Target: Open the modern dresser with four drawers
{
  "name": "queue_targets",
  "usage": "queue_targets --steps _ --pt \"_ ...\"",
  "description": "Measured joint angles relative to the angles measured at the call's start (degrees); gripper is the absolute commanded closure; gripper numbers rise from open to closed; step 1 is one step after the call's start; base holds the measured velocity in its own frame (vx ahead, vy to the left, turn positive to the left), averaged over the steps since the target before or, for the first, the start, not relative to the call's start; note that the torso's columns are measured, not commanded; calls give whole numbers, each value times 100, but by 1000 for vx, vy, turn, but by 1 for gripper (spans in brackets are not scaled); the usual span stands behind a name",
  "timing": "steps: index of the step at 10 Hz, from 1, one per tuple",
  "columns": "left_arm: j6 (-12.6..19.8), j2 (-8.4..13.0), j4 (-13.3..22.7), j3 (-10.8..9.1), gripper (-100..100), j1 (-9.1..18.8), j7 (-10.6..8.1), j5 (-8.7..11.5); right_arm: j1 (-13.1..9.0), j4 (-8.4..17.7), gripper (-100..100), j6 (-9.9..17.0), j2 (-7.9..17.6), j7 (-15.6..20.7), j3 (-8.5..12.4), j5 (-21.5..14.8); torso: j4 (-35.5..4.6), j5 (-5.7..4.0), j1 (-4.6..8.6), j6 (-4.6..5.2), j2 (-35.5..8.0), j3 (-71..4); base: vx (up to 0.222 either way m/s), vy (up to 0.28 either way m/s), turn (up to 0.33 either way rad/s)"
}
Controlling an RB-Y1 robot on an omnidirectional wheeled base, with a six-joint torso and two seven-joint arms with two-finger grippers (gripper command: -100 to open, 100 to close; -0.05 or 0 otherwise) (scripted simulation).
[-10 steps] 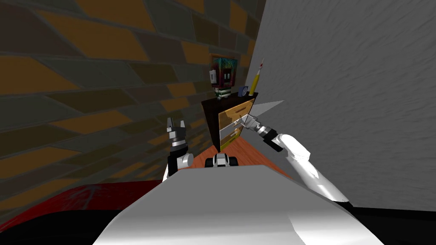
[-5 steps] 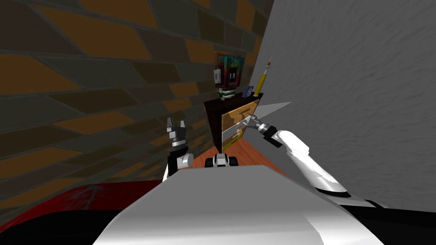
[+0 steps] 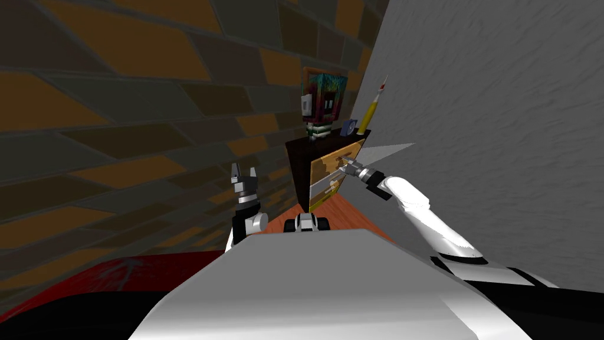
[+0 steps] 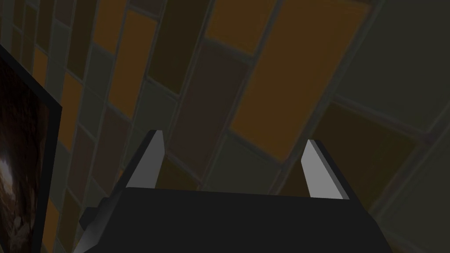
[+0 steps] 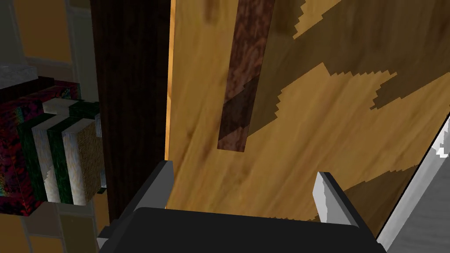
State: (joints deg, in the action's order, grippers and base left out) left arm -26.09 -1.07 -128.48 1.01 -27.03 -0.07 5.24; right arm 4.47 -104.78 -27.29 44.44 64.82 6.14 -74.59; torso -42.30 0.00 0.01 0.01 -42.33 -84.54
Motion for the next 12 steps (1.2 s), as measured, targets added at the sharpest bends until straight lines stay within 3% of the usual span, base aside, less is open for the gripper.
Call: queue_targets --steps 3,4,6,12 --pt "0 0 0 0 0 -1 0 0 -80 69 -100 6 105 107 2 -119 4 4 -16 -3 18 -10 53 37 19" --pt "0 0 0 0 0 0 0 0 -83 70 100 9 110 95 3 -121 3 3 -4 -1 7 -6 8 7 0" --pt "0 1 0 -1 0 2 0 0 -112 34 100 -2 118 96 27 -96 6 -19 42 10 -32 21 -132 -74 -55" --pt "0 1 0 -1 0 2 0 0 -31 -96 100 -90 145 69 14 -63 5 -2 3 0 -1 0 -141 -91 -48"
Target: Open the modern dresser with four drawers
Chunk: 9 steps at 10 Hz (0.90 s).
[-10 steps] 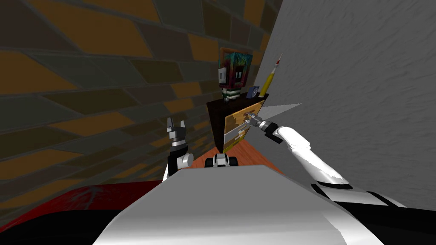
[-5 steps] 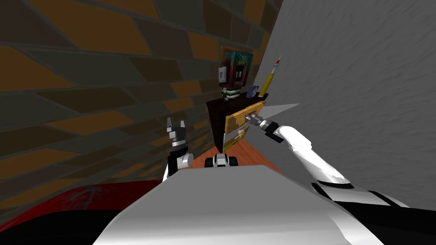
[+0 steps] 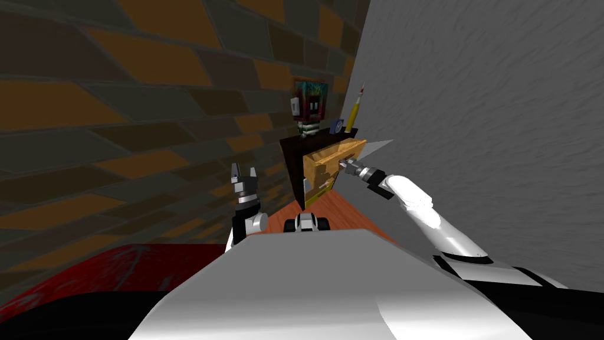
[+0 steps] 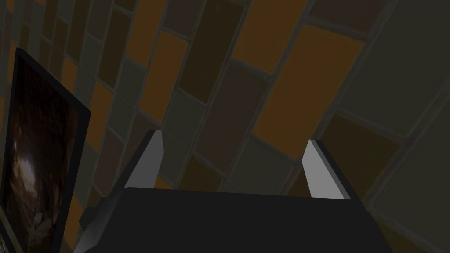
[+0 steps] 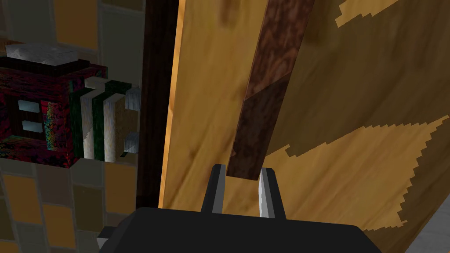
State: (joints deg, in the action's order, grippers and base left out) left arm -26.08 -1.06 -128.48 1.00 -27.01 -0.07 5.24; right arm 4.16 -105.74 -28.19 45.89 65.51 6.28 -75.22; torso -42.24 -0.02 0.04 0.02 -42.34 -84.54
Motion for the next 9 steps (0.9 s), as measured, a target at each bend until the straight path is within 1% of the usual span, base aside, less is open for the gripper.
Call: queue_targets --steps 1,3,4,6,8,9 --pt "0 0 0 0 0 0 0 0 17 -30 -100 -12 2 -3 -2 5 -2 -4 9 0 -3 4 -67 -30 -41" --pt "0 -1 0 1 0 -2 0 0 -53 -3 -100 -99 173 -120 96 88 8 14 -43 -5 43 -26 15 59 -39" --pt "0 -1 0 1 0 -2 0 0 -76 -19 -100 -113 272 -227 115 88 4 18 -43 -15 44 -29 28 65 -21" --pt "0 -1 -1 1 0 -2 0 0 -168 4 -100 -224 487 -390 254 204 -3 3 -6 -3 9 -5 17 57 -23" --pt "0 -1 0 1 0 -2 0 0 -186 -45 -100 -279 707 -626 314 237 -35 17 -9 1 -30 16 1 34 -26" --pt "0 -1 0 1 0 -1 0 0 -182 -42 0 -286 719 -655 316 237 -29 14 -12 -2 -32 20 6 0 0"
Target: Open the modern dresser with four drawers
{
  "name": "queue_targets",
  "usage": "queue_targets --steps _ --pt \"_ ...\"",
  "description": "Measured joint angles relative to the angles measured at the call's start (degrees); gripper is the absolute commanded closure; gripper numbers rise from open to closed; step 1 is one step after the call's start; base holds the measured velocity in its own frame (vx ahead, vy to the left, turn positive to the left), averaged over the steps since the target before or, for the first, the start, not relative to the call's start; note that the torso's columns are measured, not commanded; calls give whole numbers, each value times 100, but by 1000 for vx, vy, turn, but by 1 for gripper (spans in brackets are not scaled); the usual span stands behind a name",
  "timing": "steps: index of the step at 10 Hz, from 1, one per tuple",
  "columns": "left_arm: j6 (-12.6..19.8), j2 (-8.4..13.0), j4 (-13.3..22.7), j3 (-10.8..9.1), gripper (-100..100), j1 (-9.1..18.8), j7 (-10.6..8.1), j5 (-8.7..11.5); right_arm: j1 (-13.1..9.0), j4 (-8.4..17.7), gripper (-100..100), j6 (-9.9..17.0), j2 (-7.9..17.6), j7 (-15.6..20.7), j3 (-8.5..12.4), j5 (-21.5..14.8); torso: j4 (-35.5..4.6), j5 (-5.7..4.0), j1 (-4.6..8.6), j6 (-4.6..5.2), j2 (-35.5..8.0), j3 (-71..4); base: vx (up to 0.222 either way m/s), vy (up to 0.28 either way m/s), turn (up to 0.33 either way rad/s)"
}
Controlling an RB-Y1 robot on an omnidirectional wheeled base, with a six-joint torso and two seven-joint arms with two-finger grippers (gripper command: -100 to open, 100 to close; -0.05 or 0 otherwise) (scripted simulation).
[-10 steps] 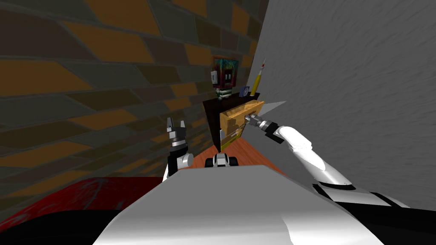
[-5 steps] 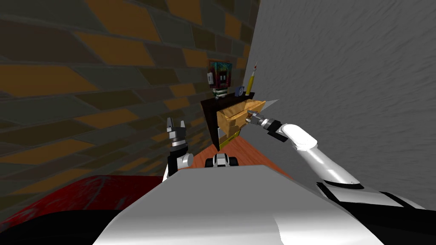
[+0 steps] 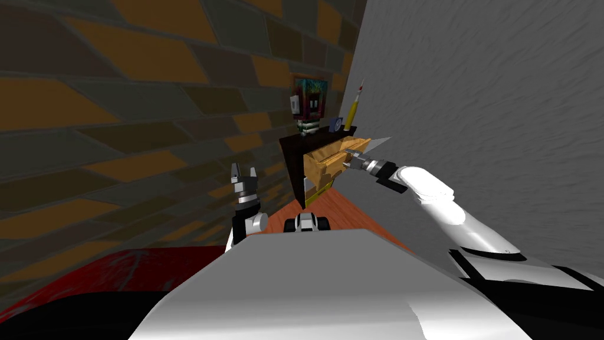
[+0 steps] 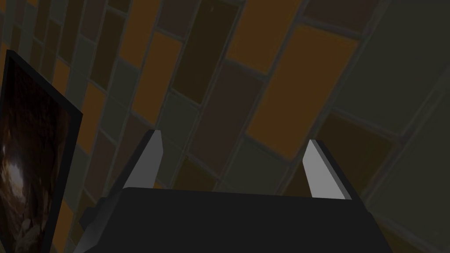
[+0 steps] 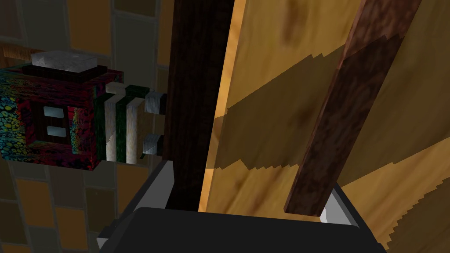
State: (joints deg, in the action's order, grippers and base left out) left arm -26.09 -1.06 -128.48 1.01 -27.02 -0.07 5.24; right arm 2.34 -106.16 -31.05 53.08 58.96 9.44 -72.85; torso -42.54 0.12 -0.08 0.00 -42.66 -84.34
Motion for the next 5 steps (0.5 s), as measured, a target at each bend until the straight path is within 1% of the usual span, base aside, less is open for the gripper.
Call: queue_targets --steps 5 --pt "0 0 0 0 0 0 0 0 27 31 0 -5 -4 3 -17 -10 18 -5 -3 -1 28 -18 0 0 0"
